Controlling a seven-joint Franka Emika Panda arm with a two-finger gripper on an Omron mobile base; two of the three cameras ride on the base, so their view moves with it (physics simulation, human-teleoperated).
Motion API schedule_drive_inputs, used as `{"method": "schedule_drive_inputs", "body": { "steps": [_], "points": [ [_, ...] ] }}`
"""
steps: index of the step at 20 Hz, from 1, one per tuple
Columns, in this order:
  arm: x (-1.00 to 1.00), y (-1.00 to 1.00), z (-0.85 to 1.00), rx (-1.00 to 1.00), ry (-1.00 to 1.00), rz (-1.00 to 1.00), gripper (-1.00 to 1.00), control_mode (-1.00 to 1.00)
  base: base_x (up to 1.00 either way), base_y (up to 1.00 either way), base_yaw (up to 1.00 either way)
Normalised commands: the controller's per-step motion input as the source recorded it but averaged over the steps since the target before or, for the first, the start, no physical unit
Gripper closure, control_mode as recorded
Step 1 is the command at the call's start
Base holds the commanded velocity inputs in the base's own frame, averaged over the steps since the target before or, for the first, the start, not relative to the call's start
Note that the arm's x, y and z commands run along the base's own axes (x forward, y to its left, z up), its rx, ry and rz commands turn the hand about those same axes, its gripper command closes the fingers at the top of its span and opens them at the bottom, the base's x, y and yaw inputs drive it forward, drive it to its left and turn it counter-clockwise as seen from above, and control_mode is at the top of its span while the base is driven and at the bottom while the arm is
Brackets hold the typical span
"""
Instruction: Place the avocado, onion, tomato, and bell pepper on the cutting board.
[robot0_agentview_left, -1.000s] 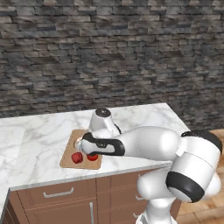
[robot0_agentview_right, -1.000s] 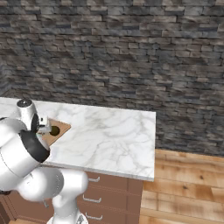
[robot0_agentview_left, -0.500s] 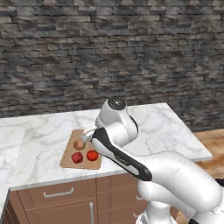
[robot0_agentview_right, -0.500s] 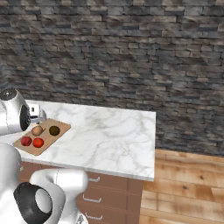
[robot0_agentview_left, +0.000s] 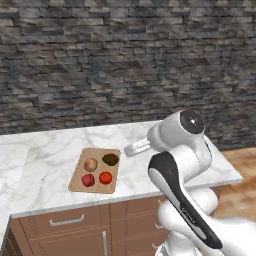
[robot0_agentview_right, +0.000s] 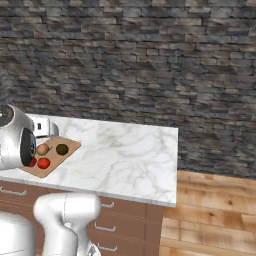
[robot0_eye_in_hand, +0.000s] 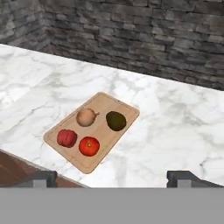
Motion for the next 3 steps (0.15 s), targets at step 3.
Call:
{"method": "schedule_drive_inputs", "body": {
  "steps": [3],
  "points": [
    [-0.52,-0.95,0.79,0.18,-0.03,-0.07,-1.00,-1.00,0.00,0.00,0.00]
  ]
}}
